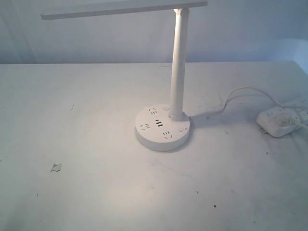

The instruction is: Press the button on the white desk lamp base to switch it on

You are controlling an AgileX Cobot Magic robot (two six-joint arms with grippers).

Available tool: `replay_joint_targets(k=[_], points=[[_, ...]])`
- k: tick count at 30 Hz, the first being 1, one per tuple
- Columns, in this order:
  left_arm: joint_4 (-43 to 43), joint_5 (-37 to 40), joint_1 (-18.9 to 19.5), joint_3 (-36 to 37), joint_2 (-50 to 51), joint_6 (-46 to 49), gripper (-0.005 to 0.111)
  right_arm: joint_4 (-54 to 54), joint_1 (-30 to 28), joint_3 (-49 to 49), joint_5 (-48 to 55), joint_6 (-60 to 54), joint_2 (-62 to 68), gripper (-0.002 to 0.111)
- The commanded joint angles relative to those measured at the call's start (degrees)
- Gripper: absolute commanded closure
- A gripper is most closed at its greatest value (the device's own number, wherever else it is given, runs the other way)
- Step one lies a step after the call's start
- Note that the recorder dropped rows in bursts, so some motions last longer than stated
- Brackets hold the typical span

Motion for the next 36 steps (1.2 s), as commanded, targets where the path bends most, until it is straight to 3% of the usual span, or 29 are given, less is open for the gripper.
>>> replay_joint_targets(k=[1,9,20,23,29,36], points=[[-0.07,0.04,0.03,0.19,-0.22,-0.06,0.107,2.63,-0.21,0.32,3.45,-0.99,-0.21,0.108],[-0.07,0.04,0.03,0.19,-0.22,-0.06,0.107,13.79,-0.21,0.32,10.12,-9.97,-0.21,0.108],[-0.07,0.04,0.03,0.19,-0.22,-0.06,0.107,26.73,-0.21,0.32,10.87,-33.47,-0.21,0.108],[-0.07,0.04,0.03,0.19,-0.22,-0.06,0.107,31.95,-0.21,0.32,8.52,-43.95,-0.21,0.108],[-0.07,0.04,0.03,0.19,-0.22,-0.06,0.107,55.28,-0.21,0.32,2.64,-74.48,-0.21,0.108],[-0.07,0.04,0.03,0.19,-0.22,-0.06,0.107,79.85,-0.21,0.32,1.92,-98.03,-0.21,0.108]])
